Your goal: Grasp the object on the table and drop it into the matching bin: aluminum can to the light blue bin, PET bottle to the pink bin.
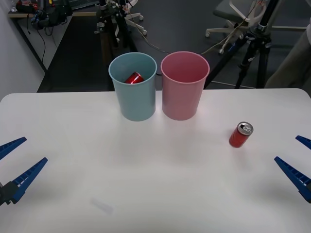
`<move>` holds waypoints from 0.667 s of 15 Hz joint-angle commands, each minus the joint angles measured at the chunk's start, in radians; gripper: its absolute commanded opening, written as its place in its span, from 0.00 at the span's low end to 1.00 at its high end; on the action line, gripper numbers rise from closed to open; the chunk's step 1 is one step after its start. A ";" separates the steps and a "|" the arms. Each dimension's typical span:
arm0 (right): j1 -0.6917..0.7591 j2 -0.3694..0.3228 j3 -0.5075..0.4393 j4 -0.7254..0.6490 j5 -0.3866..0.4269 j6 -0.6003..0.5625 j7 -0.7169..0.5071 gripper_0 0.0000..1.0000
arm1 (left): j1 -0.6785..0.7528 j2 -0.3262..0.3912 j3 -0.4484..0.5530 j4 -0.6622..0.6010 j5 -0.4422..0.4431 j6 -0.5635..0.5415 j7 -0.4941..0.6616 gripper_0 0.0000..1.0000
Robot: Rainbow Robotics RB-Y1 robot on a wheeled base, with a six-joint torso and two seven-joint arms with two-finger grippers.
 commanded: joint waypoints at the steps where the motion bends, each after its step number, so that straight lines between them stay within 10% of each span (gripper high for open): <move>1: 0.021 0.039 0.011 0.003 0.026 0.007 0.000 1.00 | 0.000 0.000 0.000 0.000 0.000 0.000 0.000 1.00; 10: 0.051 0.062 0.155 -0.066 0.091 0.332 0.048 1.00 | 0.000 0.000 0.000 0.000 0.000 0.000 0.000 1.00</move>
